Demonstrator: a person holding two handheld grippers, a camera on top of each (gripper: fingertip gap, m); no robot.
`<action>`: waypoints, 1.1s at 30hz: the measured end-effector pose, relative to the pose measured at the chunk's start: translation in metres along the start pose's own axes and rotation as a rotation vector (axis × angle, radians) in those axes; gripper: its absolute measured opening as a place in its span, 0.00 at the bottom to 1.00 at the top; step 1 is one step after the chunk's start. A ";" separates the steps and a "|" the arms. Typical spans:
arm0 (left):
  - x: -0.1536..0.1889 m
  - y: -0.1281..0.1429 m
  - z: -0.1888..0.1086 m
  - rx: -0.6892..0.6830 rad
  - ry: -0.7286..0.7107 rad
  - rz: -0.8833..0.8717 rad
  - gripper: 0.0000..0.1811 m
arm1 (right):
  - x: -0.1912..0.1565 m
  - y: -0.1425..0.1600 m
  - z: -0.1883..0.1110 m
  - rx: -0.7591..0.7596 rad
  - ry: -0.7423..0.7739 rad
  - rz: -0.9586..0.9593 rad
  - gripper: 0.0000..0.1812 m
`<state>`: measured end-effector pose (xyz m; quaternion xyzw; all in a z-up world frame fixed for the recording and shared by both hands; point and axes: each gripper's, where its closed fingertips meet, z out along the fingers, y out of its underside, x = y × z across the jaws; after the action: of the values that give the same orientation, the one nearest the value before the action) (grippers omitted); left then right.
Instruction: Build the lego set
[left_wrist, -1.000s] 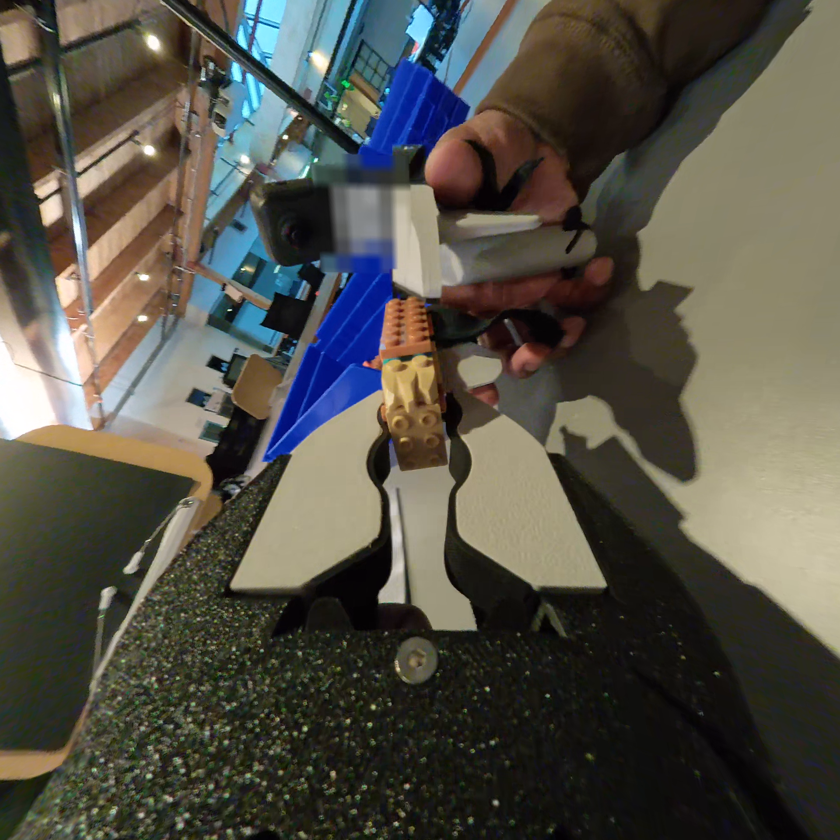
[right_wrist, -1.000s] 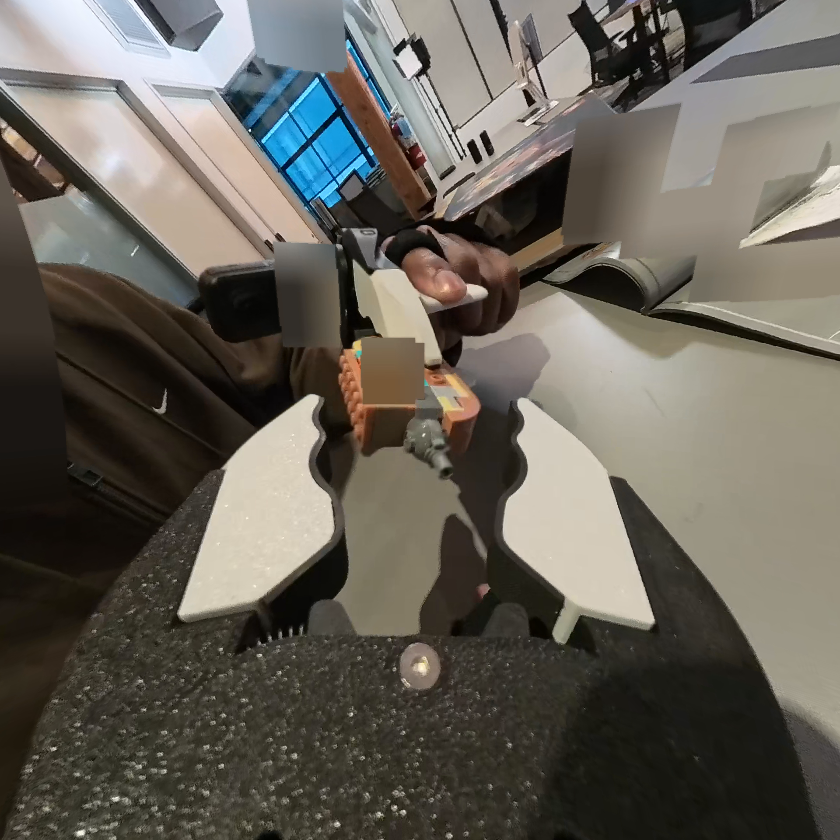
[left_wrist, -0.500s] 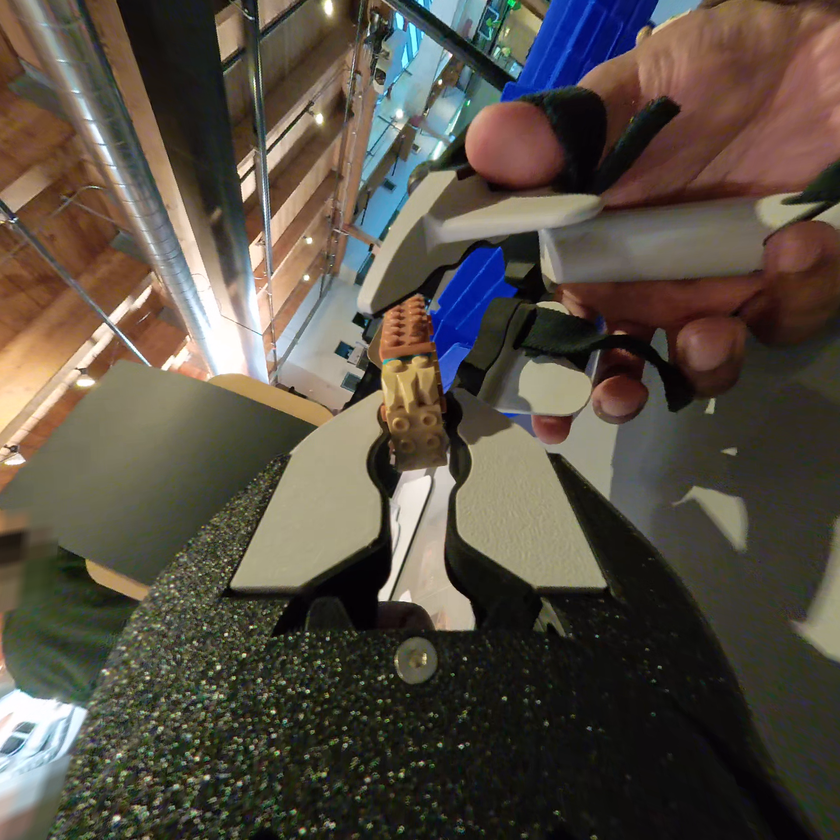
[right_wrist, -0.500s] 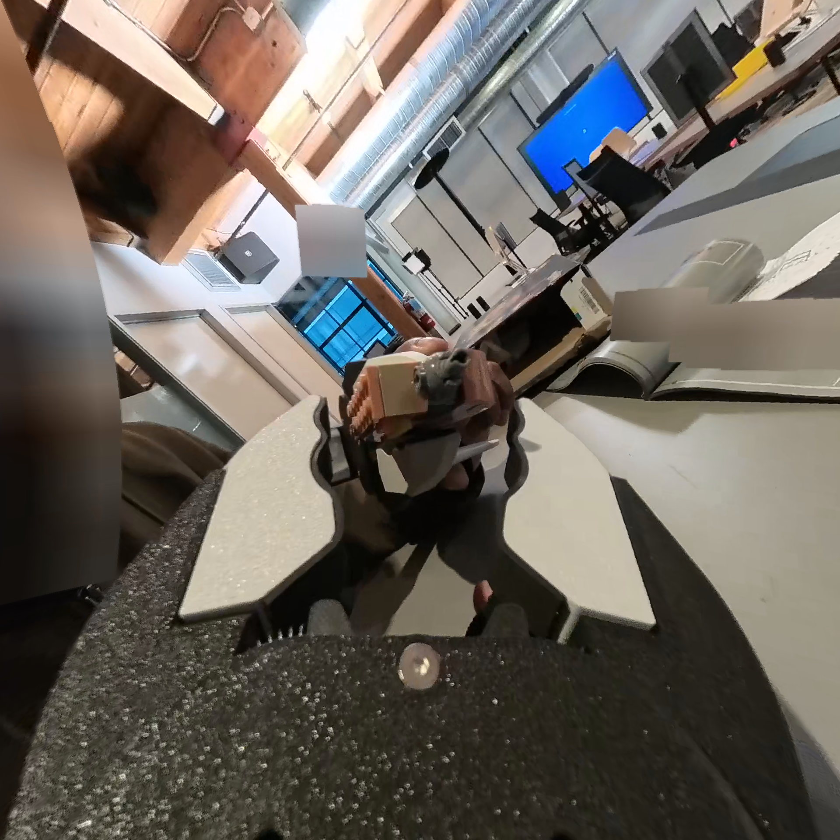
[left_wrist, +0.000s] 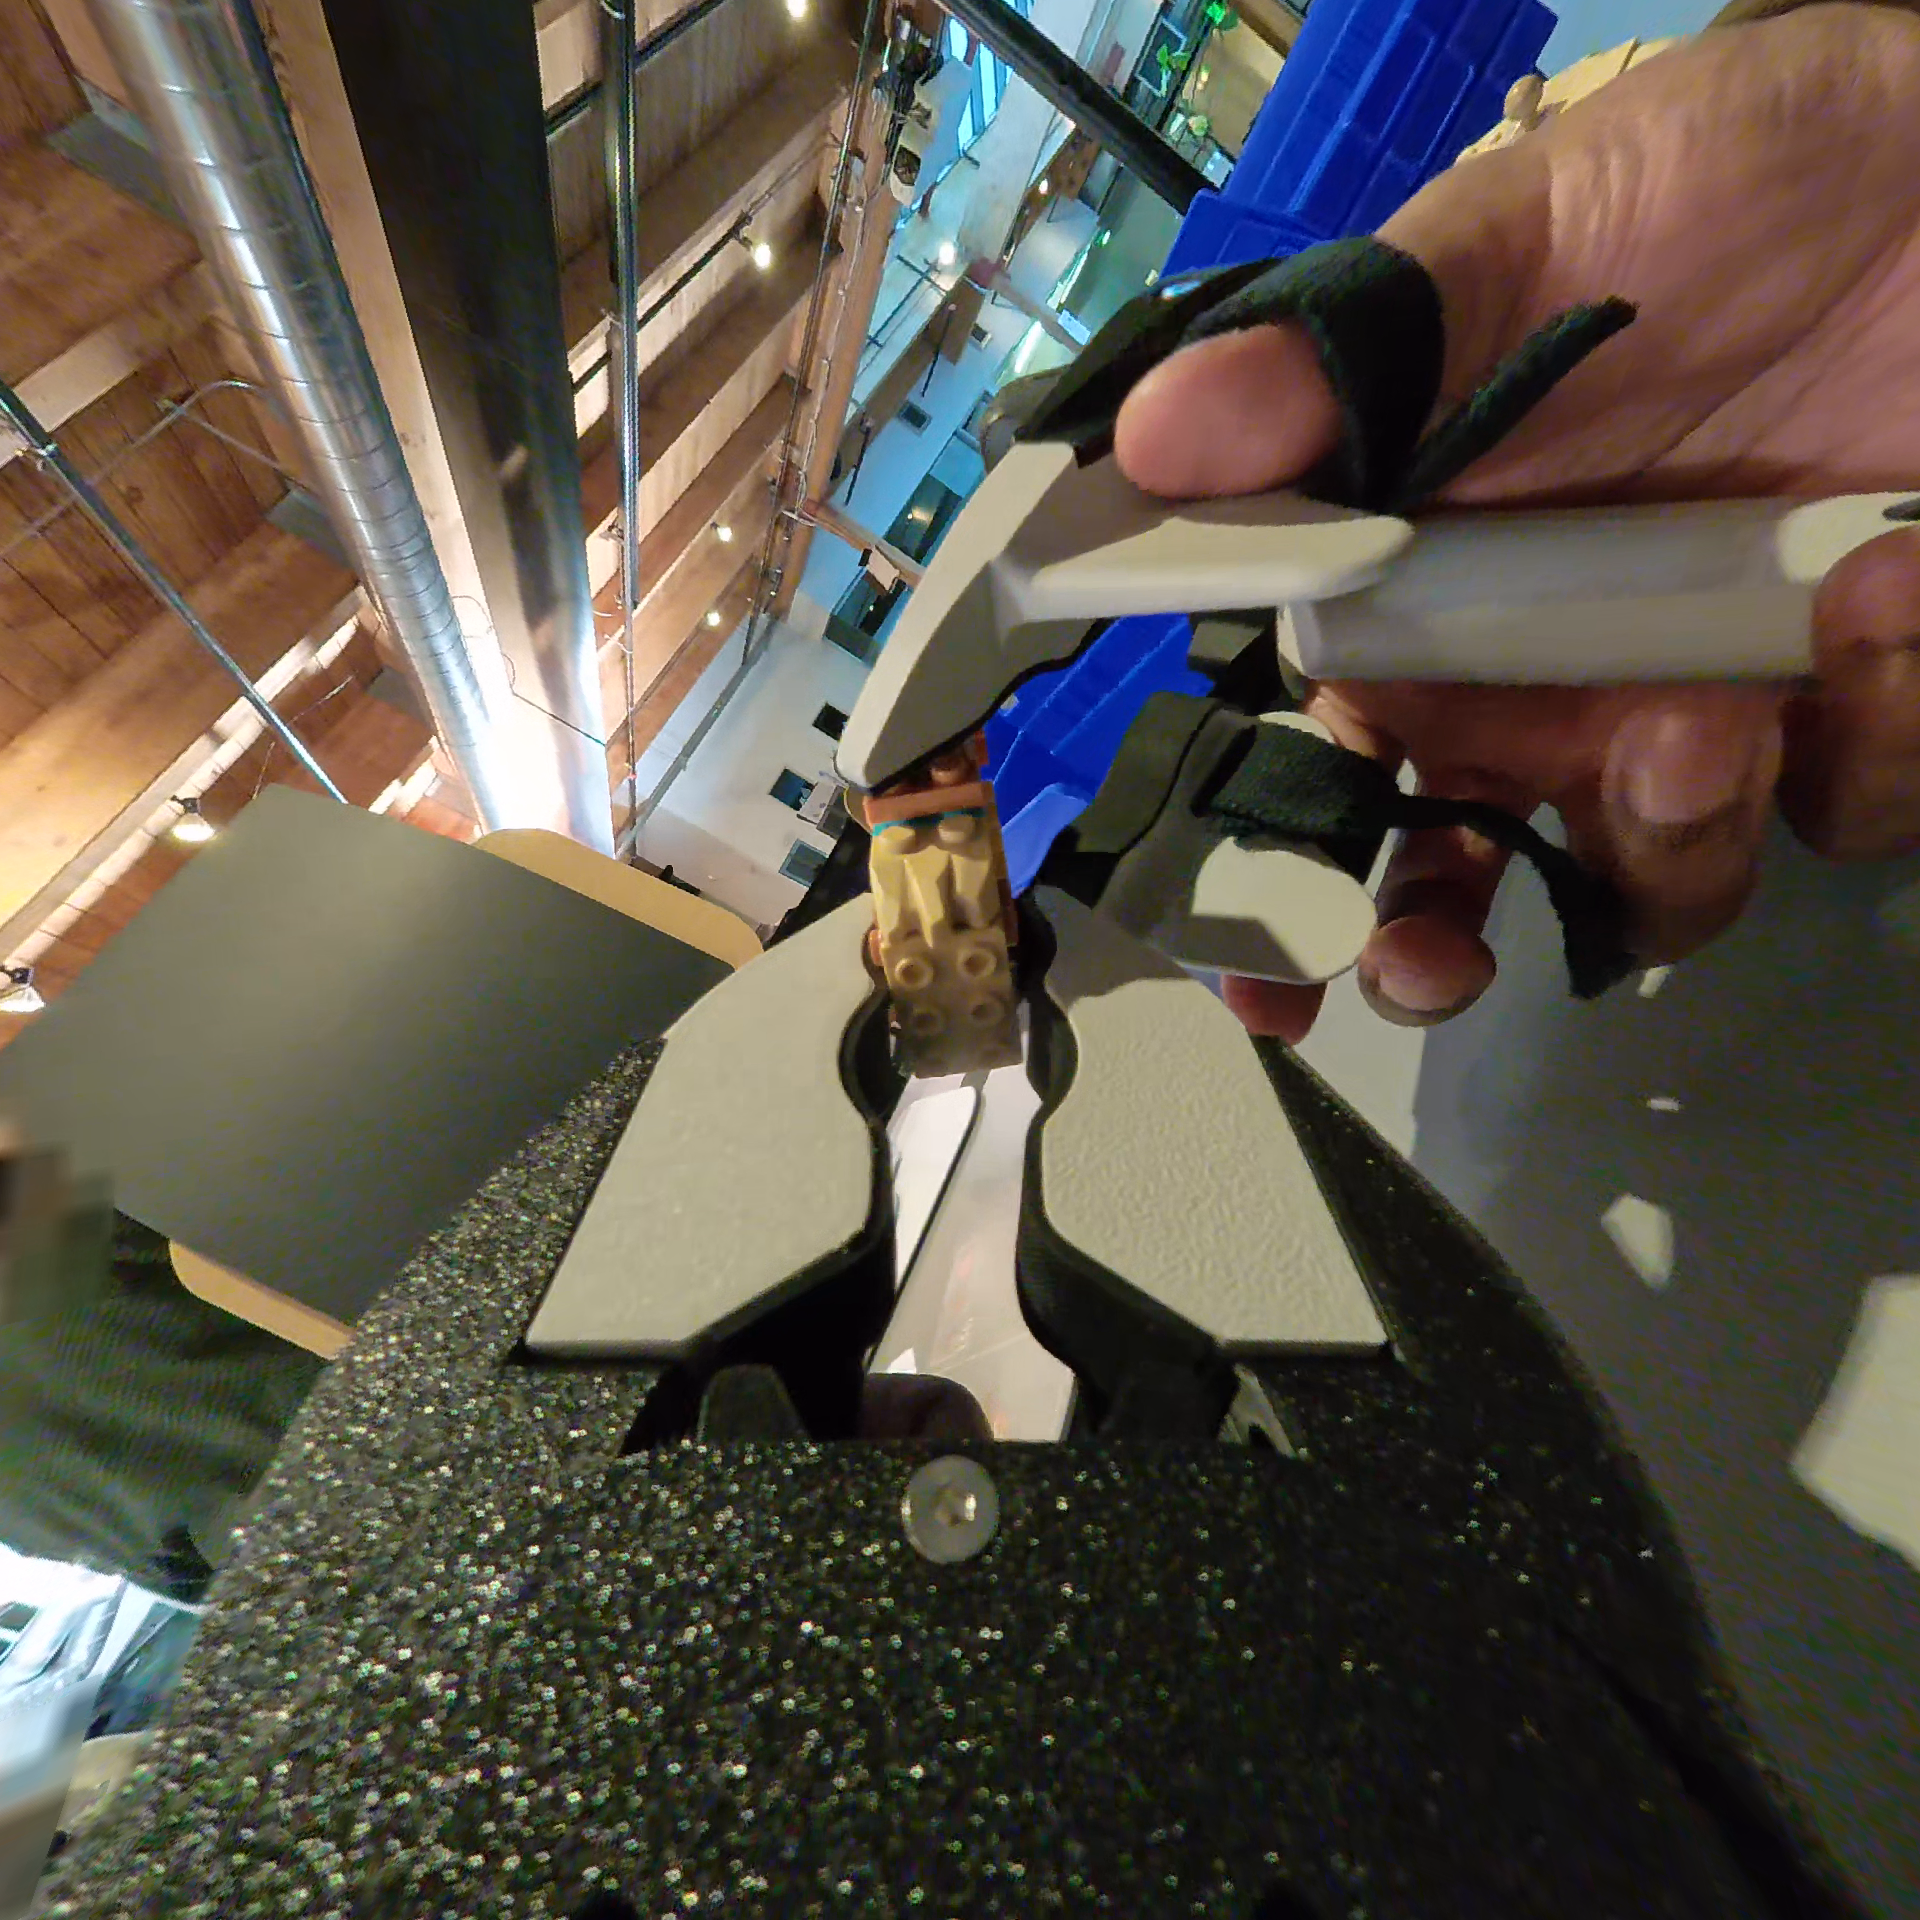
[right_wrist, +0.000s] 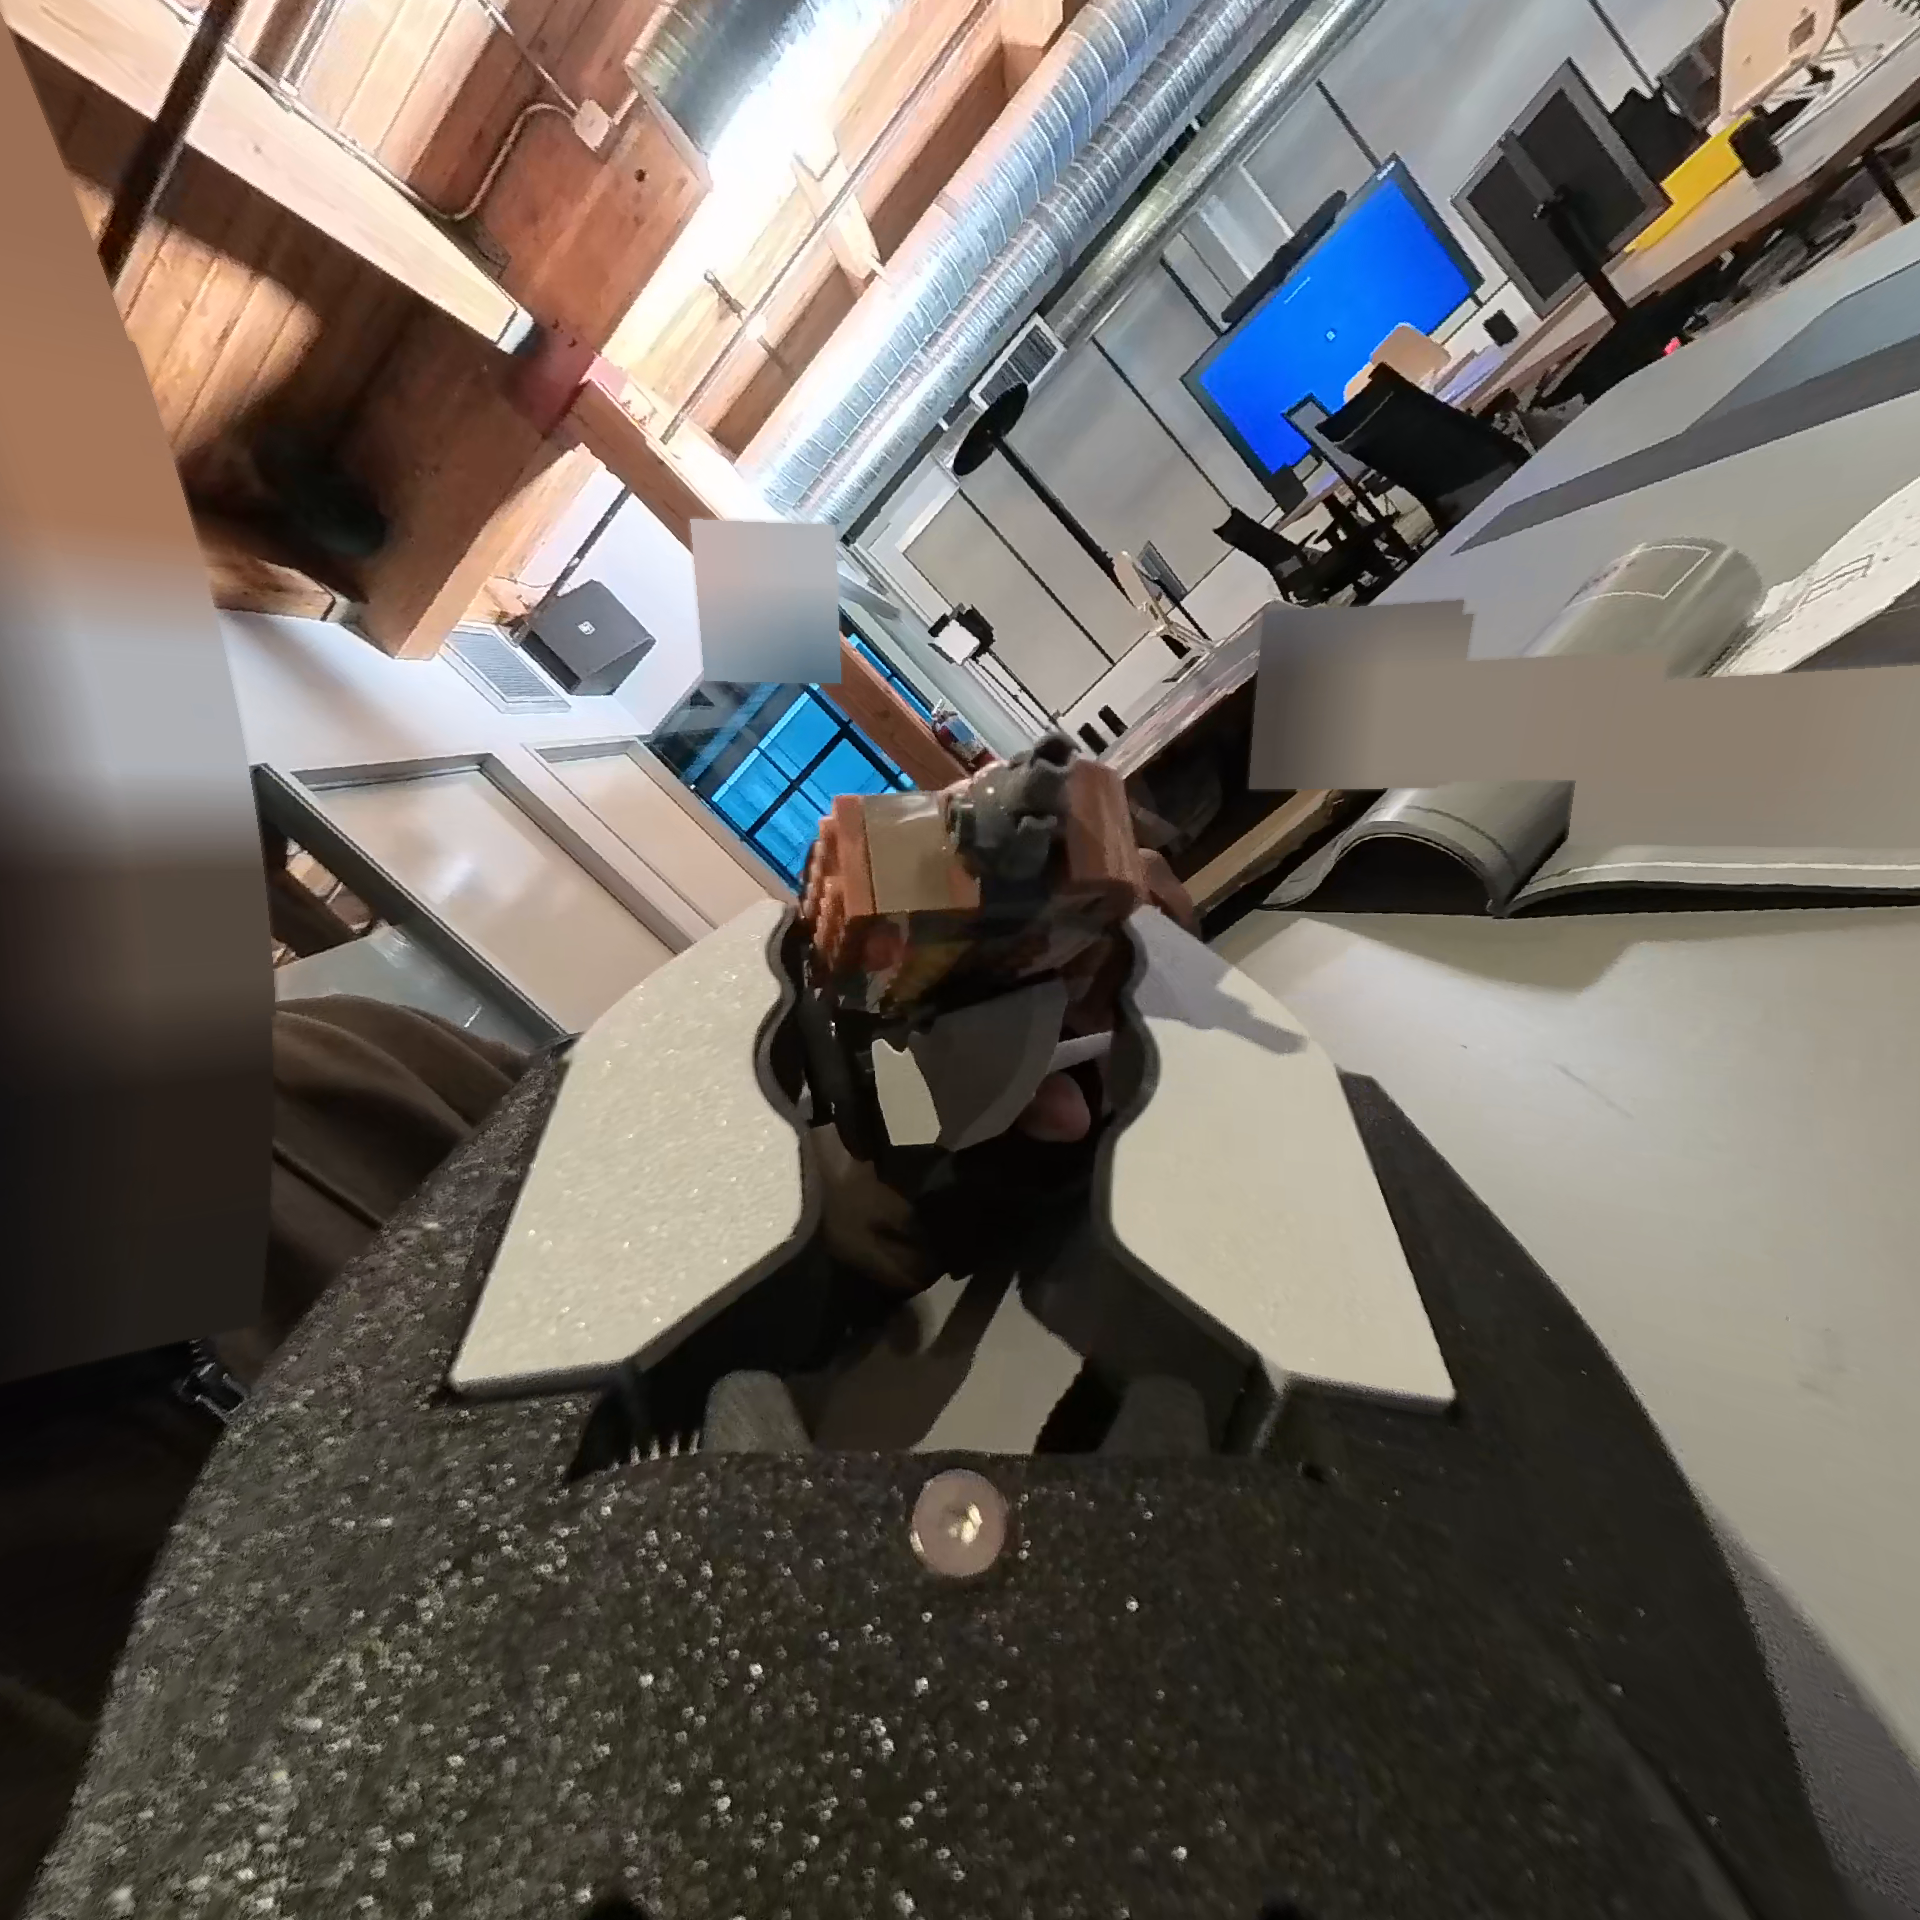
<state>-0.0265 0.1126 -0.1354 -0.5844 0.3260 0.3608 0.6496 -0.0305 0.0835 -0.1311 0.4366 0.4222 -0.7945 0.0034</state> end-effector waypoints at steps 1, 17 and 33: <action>0.000 0.000 0.000 0.003 -0.002 -0.004 0.12 | 0.000 0.000 0.000 0.005 0.001 0.001 0.31; 0.004 0.002 0.000 0.000 0.017 0.004 0.12 | 0.003 0.004 0.000 0.011 0.029 0.029 0.29; 0.007 0.006 0.002 -0.026 0.026 -0.015 0.12 | 0.008 0.005 -0.001 -0.001 0.083 0.006 0.28</action>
<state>-0.0278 0.1159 -0.1445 -0.5997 0.3253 0.3527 0.6404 -0.0327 0.0839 -0.1400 0.4704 0.4211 -0.7754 -0.0111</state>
